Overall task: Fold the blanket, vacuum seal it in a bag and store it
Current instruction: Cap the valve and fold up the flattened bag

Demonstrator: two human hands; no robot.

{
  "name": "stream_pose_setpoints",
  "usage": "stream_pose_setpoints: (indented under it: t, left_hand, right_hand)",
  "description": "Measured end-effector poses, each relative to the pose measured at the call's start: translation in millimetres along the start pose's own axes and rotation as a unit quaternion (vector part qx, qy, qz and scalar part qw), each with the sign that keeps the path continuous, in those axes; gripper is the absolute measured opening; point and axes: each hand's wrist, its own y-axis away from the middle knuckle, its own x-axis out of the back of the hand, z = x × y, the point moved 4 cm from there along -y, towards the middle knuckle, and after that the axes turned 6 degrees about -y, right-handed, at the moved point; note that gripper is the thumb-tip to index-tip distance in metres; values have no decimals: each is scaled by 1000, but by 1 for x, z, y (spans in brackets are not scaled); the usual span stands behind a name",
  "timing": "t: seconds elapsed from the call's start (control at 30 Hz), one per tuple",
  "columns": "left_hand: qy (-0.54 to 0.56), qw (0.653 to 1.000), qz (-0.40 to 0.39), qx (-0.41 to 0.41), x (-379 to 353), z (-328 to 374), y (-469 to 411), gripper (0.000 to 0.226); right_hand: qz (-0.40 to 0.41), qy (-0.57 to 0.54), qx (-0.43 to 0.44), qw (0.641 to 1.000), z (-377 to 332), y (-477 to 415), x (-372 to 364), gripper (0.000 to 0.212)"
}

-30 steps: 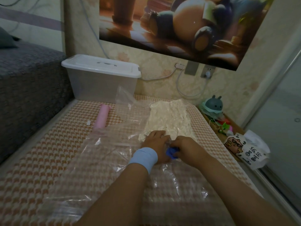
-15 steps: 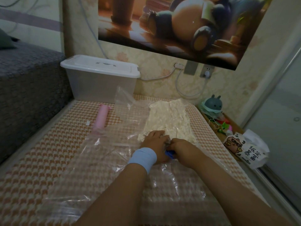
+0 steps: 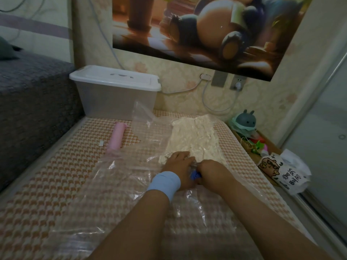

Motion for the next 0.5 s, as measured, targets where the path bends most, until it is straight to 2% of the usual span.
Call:
stream_pose_setpoints:
  t: [0.27, 0.5]
  left_hand:
    - [5, 1000, 8, -2, 3, 2, 1, 89]
    - [-9, 1000, 1, -9, 4, 2, 2, 90]
  right_hand:
    - [-8, -16, 17, 1000, -1, 0, 2, 33]
    - [-23, 11, 36, 999, -4, 0, -3, 26]
